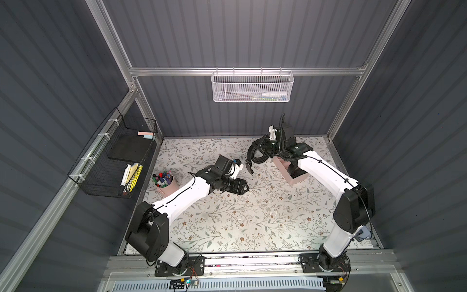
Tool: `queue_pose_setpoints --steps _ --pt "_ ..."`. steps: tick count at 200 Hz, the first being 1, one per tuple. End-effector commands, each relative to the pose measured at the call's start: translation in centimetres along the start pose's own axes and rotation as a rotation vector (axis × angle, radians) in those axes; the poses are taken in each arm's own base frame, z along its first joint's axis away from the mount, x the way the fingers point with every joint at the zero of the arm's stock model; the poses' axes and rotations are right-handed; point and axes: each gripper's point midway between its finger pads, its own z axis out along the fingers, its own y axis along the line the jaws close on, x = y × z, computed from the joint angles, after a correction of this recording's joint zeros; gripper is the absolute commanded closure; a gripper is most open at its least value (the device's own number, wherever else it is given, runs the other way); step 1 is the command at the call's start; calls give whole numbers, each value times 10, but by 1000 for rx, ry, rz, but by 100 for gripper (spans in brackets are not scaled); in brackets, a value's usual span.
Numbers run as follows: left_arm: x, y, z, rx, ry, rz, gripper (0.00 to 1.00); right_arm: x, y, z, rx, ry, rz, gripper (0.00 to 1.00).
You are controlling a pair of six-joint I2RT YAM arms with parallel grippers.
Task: Place the belts into the storage roll
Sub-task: Pick up the belt from the center of the board, then place the belt in the container.
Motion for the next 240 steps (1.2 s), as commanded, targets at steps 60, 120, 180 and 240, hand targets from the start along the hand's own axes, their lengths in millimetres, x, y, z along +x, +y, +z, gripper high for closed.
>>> queue_pose_setpoints --steps 60,120,180,240 --pt "37 18 -11 -40 61 -19 27 -103 -4 -25 -45 -297 -555 100" --pt "32 33 -4 -107 86 -43 27 -143 -50 -21 10 -326 -683 100" --pt "27 39 -1 -124 114 -19 26 -152 -64 -24 19 -326 -832 100" --pt "20 48 0 -171 108 40 1 -164 -65 -31 5 -346 -957 100"
